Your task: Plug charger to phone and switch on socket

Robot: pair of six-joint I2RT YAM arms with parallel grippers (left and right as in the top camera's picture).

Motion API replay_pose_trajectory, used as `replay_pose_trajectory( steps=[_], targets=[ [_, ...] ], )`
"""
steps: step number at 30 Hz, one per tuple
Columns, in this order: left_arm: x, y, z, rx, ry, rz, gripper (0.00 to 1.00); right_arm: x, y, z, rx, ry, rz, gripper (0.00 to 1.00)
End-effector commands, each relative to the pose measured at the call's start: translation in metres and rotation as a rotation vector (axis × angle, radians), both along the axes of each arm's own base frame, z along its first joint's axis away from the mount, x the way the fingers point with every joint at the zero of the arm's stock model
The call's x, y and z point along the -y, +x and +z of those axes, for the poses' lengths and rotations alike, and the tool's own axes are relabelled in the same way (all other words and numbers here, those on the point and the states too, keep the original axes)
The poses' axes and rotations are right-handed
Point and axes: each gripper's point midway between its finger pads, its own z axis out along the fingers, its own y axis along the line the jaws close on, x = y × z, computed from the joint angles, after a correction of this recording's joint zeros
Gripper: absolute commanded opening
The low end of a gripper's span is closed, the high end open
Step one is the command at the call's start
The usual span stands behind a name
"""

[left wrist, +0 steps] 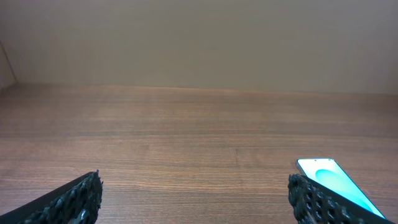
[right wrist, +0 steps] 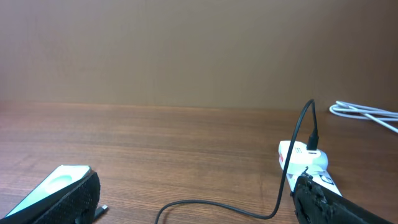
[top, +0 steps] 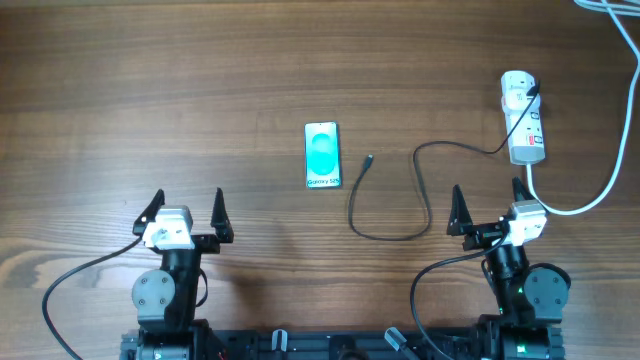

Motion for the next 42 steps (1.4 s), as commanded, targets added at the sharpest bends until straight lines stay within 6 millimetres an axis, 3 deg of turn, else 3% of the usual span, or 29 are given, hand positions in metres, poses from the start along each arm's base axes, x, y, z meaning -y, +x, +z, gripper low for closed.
replay_pose_trajectory(
  steps=[1,36,40,42],
  targets=[
    [-0.003,0.0,-0.002,-0.001,0.012,0.013,1.0,0.001,0.0,0.002,0.011,-0.013,-0.008,1.0],
    [-0.002,0.0,-0.002,-0.001,0.01,0.008,1.0,0.001,0.0,0.002,0.011,-0.013,-0.008,1.0],
    [0.002,0.0,-0.002,0.0,0.002,-0.013,1.0,0.001,0.0,0.002,0.011,-0.012,-0.008,1.0],
    [0.029,-0.002,0.004,0.009,-0.173,-0.164,1.0,0.001,0.0,0.002,0.011,-0.012,-0.008,1.0]
  ],
)
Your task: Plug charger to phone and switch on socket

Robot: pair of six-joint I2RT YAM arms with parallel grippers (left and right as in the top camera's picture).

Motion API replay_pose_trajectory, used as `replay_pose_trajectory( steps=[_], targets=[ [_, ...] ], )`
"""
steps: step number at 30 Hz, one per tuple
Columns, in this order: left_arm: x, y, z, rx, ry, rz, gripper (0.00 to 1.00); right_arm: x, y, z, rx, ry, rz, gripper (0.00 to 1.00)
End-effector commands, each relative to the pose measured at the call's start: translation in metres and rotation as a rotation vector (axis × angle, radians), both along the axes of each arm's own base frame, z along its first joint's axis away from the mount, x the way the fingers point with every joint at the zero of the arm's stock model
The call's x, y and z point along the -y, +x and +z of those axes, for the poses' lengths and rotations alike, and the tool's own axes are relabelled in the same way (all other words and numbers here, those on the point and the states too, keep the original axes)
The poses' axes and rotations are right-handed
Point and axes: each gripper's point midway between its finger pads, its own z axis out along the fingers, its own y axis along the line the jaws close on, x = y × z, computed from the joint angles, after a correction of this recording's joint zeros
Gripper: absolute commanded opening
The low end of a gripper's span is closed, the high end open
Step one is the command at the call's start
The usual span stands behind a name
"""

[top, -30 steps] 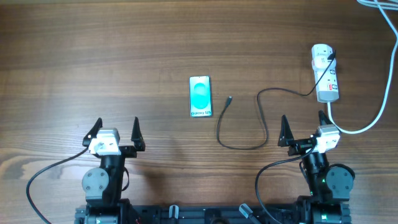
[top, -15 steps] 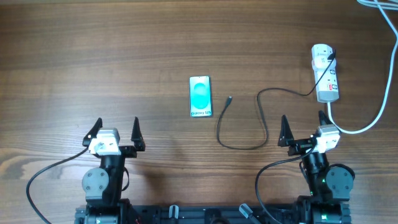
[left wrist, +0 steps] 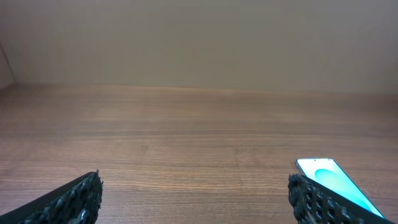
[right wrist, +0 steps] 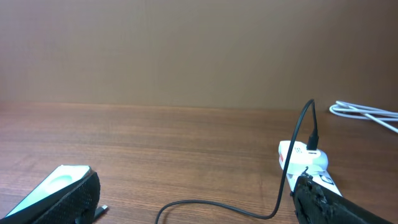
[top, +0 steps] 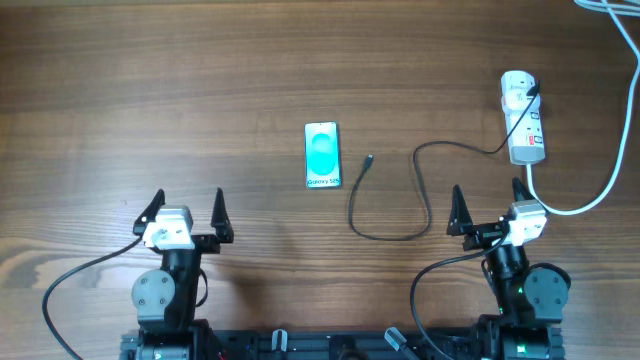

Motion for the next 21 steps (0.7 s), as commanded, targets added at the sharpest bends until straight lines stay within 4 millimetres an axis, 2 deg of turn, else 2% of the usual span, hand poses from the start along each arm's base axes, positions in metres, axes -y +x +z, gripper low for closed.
replay_pose_trajectory(
  steps=[1,2,5,7,9,11,14,15,16,18,20,21],
  targets=[
    [0.039,-0.005,0.006,0.009,-0.208,-0.221,1.0,0.001,0.0,0.002,0.011,-0.012,-0.008,1.0],
    [0.056,-0.01,0.012,0.017,-0.236,-0.323,1.0,0.001,0.0,0.002,0.011,-0.013,-0.008,1.0],
    [0.089,-0.026,0.032,0.067,-0.253,-0.545,1.0,0.001,0.0,0.002,0.011,-0.013,-0.008,1.0],
    [0.105,-0.042,0.064,0.184,-0.245,-0.678,1.0,0.001,0.0,0.002,0.011,-0.012,-0.008,1.0],
    [0.106,-0.054,0.097,0.332,-0.215,-0.707,1.0,0.001,0.0,0.002,0.011,-0.013,-0.008,1.0],
    [0.097,-0.066,0.135,0.514,-0.17,-0.67,1.0,0.001,0.0,0.002,0.011,-0.012,-0.008,1.0],
    [0.082,-0.069,0.171,0.571,-0.229,-0.581,1.0,0.001,0.0,0.002,0.011,-0.013,-0.008,1.0],
    [0.081,-0.065,0.181,0.501,-0.254,-0.563,1.0,0.001,0.0,0.002,0.011,-0.013,-0.008,1.0],
    [0.08,-0.06,0.182,0.426,-0.277,-0.55,1.0,0.001,0.0,0.002,0.011,-0.012,-0.008,1.0],
    [0.071,-0.039,0.167,0.147,-0.334,-0.439,1.0,0.001,0.0,0.002,0.011,-0.013,-0.008,1.0],
    [0.062,-0.027,0.151,-0.076,-0.35,-0.339,1.0,0.001,0.0,0.002,0.011,-0.013,-0.008,1.0],
    [0.069,-0.022,0.149,-0.205,-0.37,-0.362,1.0,0.001,0.0,0.002,0.011,-0.013,-0.008,1.0]
  ],
)
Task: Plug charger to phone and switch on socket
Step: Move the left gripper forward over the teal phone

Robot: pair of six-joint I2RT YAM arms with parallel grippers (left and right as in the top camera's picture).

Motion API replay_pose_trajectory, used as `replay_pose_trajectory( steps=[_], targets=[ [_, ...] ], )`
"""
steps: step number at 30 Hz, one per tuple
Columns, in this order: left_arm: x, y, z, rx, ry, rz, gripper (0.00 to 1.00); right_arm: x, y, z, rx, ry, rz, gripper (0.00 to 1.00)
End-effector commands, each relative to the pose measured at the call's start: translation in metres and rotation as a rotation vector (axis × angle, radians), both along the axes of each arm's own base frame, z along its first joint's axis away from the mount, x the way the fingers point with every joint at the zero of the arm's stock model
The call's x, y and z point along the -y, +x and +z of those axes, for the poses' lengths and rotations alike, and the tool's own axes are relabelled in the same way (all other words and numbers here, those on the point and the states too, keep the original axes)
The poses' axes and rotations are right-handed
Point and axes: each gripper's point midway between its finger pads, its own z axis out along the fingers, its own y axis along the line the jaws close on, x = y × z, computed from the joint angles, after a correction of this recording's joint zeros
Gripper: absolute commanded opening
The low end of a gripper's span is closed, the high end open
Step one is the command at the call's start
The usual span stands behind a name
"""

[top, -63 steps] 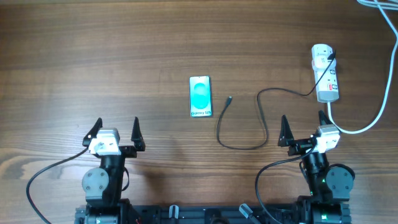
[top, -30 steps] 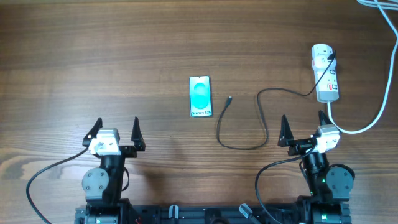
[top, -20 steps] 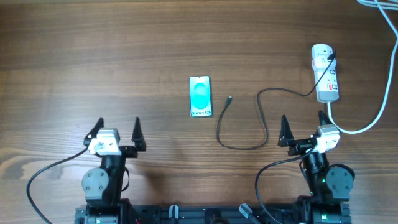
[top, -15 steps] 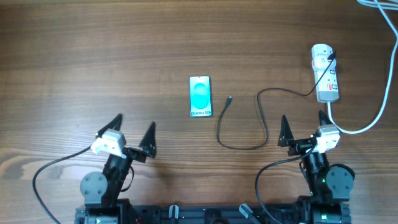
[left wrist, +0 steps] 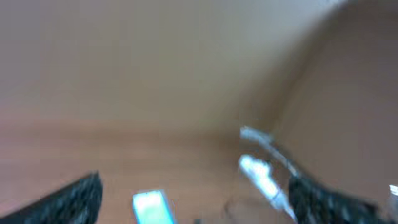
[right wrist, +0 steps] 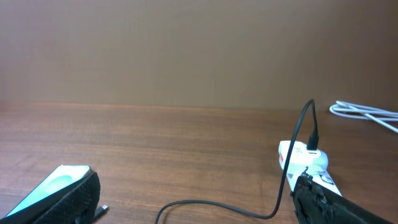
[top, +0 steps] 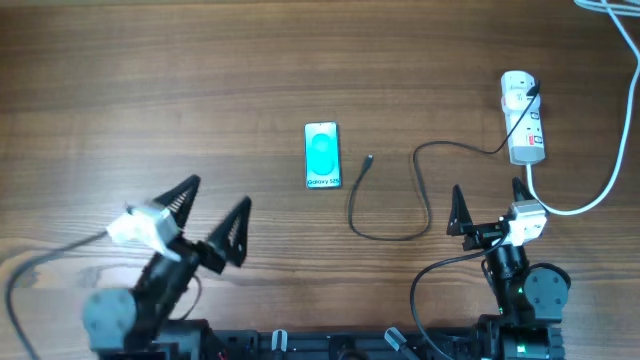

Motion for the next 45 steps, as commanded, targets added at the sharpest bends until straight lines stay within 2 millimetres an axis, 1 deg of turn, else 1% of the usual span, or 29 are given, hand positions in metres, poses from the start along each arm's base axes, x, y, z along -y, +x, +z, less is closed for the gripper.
replay_pose_trajectory(
  steps=[1,2,3,4,5,8,9,11,12,15,16,18,20,21,22,23,25,27,28,31,33,40,45],
  targets=[
    [0.002,0.017,0.017,-0.201,0.022,-0.026,1.0,0.001,0.0,0.002,0.011,-0.013,-0.008,1.0],
    [0.016,0.017,0.022,-0.245,-0.025,-0.118,1.0,0.001,0.0,0.002,0.011,-0.013,-0.008,1.0],
    [0.036,0.014,0.019,-0.319,-0.072,-0.258,1.0,0.001,0.0,0.002,0.011,-0.012,-0.008,1.0],
    [0.039,0.025,0.017,-0.371,-0.133,-0.273,1.0,0.001,0.0,0.002,0.011,-0.013,-0.008,1.0],
    [0.039,0.032,0.01,-0.433,-0.175,-0.262,0.99,0.001,0.0,0.002,0.011,-0.013,-0.008,1.0],
    [0.034,0.051,-0.024,-0.609,-0.173,-0.183,1.0,0.001,0.0,0.002,0.011,-0.012,-0.008,1.0],
    [0.033,0.057,-0.04,-0.682,-0.134,-0.132,0.99,0.001,0.0,0.002,0.011,-0.013,-0.008,1.0],
    [0.038,0.061,-0.058,-0.782,-0.061,-0.089,1.0,0.001,0.0,0.002,0.011,-0.012,-0.008,1.0],
    [0.046,0.064,-0.065,-0.851,0.003,-0.076,1.0,0.001,0.0,0.002,0.011,-0.013,-0.008,1.0],
    [0.062,0.073,-0.074,-0.984,0.144,-0.043,1.0,0.001,0.0,0.002,0.011,-0.013,-0.008,1.0],
    [0.067,0.08,-0.078,-1.051,0.221,-0.003,1.0,0.001,0.0,0.002,0.011,-0.013,-0.008,1.0],
    [0.076,0.091,-0.082,-1.146,0.325,0.022,1.0,0.001,0.0,0.002,0.011,-0.013,-0.008,1.0],
    [0.087,0.101,-0.087,-1.223,0.386,0.013,1.0,0.001,0.0,0.002,0.011,-0.012,-0.008,1.0],
    [0.092,0.108,-0.091,-1.254,0.408,0.01,0.99,0.001,0.0,0.002,0.011,-0.013,-0.008,1.0],
    [0.098,0.122,-0.101,-1.296,0.432,0.015,1.0,0.001,0.0,0.002,0.011,-0.012,-0.008,1.0],
    [0.102,0.13,-0.109,-1.312,0.44,0.014,1.0,0.001,0.0,0.002,0.011,-0.013,-0.008,1.0],
    [0.112,0.151,-0.137,-1.332,0.443,0.02,1.0,0.001,0.0,0.002,0.011,-0.013,-0.008,1.0],
    [0.121,0.167,-0.158,-1.327,0.44,0.019,1.0,0.001,0.0,0.002,0.011,-0.013,-0.008,1.0],
    [0.123,0.172,-0.167,-1.328,0.441,0.019,1.0,0.001,0.0,0.002,0.011,-0.012,-0.008,1.0],
    [0.127,0.174,-0.191,-1.367,0.462,0.019,1.0,0.001,0.0,0.002,0.011,-0.012,-0.008,1.0],
    [0.128,0.176,-0.202,-1.381,0.47,0.018,1.0,0.001,0.0,0.002,0.011,-0.013,-0.008,1.0],
    [0.138,0.18,-0.22,-1.378,0.488,0.0,1.0,0.001,0.0,0.002,0.011,-0.013,-0.008,1.0],
    [0.148,0.182,-0.239,-1.384,0.507,-0.014,1.0,0.001,0.0,0.002,0.011,-0.012,-0.008,1.0]
  ],
)
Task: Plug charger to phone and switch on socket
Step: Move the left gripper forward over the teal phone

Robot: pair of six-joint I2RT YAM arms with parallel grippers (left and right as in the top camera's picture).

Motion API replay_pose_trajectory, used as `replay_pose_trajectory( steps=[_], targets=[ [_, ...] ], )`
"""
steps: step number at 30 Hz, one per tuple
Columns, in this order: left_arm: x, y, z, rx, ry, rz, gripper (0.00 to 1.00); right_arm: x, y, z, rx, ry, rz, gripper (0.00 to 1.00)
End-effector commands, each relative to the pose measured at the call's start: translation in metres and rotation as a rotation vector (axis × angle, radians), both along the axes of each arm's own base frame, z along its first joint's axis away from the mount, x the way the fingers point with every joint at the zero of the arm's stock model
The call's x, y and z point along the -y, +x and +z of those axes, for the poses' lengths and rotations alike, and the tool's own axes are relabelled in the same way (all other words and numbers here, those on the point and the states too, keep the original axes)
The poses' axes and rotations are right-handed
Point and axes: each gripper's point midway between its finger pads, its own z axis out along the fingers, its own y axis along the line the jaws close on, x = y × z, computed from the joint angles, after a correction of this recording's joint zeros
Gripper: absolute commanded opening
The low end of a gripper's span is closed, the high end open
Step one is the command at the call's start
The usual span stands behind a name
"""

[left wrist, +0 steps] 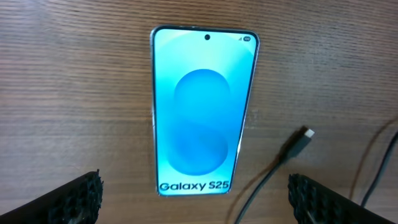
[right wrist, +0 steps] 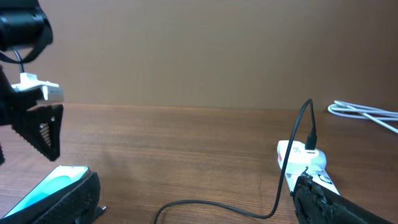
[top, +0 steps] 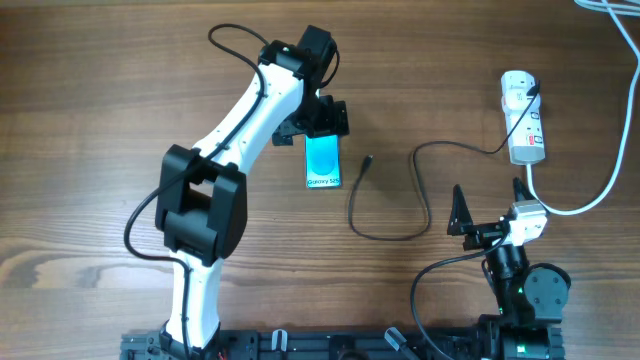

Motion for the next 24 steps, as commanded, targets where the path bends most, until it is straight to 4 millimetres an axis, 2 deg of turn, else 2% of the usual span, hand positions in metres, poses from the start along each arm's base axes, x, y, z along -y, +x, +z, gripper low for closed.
replay_pose_trajectory(
  steps=[1,6,11,17,24],
  targets=[
    [0.011,0.003,-0.018,-0.005,0.017,-0.022,1.0,0.0,0.0,0.002,0.011,-0.012,-0.001,1.0],
    [0.021,0.001,-0.037,-0.013,0.027,-0.063,1.0,0.0,0.0,0.002,0.011,-0.012,-0.001,1.0],
    [0.004,0.008,-0.044,0.026,0.127,-0.056,1.0,0.0,0.0,0.002,0.011,-0.012,-0.001,1.0],
    [0.006,0.01,-0.05,0.024,0.12,-0.057,1.0,0.0,0.0,0.002,0.011,-0.012,-0.001,1.0],
    [0.004,0.004,-0.079,-0.037,0.144,-0.064,1.0,0.0,0.0,0.002,0.011,-0.013,-0.001,1.0]
  ],
)
